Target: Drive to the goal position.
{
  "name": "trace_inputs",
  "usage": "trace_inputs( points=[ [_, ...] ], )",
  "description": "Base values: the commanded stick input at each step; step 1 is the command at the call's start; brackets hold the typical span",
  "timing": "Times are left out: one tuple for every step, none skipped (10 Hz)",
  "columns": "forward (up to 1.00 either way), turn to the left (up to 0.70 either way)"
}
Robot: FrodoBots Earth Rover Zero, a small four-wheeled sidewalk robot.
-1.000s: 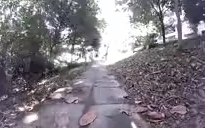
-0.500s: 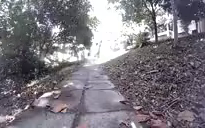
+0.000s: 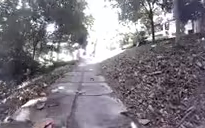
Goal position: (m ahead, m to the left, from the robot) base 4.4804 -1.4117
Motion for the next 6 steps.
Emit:
trace_inputs(
  points=[
    [0.50,0.00],
    [0.50,0.00],
    [0.50,0.00],
    [0.50,0.00],
    [0.50,0.00],
    [0.50,0.00]
  ],
)
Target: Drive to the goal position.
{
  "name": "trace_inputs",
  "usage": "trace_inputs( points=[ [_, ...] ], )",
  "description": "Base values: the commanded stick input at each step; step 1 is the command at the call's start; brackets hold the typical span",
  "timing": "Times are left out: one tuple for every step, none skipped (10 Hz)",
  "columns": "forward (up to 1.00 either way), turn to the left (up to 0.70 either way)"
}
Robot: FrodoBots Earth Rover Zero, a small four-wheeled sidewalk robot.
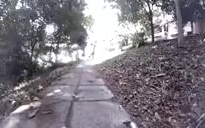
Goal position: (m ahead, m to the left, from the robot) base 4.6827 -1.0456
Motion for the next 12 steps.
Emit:
trace_inputs(
  points=[
    [0.50,0.00],
    [0.50,0.00],
    [0.50,0.00],
    [0.50,0.00],
    [0.50,0.00],
    [0.50,0.00],
    [0.50,0.00],
    [0.50,0.00],
    [0.50,0.00],
    [0.50,0.00],
    [0.50,0.00],
    [0.50,0.00]
  ],
)
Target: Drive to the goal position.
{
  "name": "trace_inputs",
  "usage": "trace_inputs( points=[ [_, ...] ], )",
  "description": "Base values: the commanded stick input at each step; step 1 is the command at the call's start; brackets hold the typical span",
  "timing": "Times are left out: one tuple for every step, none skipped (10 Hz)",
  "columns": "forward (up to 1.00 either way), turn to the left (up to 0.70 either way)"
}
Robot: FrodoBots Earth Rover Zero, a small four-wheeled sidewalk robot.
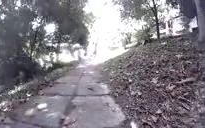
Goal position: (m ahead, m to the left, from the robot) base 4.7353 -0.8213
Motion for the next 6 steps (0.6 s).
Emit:
trace_inputs(
  points=[
    [0.50,0.00],
    [0.50,0.00],
    [0.50,0.00],
    [0.50,0.00],
    [0.50,0.00],
    [0.50,0.00]
  ],
)
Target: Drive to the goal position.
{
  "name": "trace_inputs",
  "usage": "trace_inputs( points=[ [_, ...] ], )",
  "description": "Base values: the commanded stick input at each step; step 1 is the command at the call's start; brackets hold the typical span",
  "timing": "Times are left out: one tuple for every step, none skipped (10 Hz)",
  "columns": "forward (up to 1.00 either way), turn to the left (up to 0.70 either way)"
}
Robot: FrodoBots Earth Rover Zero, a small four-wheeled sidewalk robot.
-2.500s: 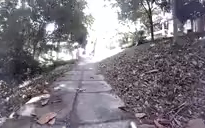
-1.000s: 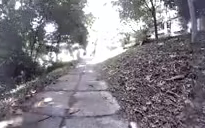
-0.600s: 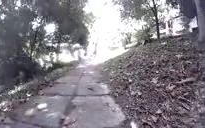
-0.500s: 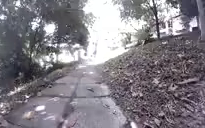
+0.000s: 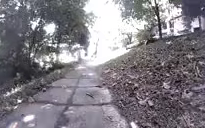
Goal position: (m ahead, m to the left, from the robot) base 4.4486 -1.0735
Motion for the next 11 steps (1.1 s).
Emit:
trace_inputs(
  points=[
    [0.50,0.00],
    [0.50,0.00],
    [0.50,0.00],
    [0.50,0.00],
    [0.50,0.00],
    [0.50,0.00],
    [0.50,0.00],
    [0.50,0.00],
    [0.50,0.00],
    [0.50,0.00],
    [0.50,0.00]
  ],
)
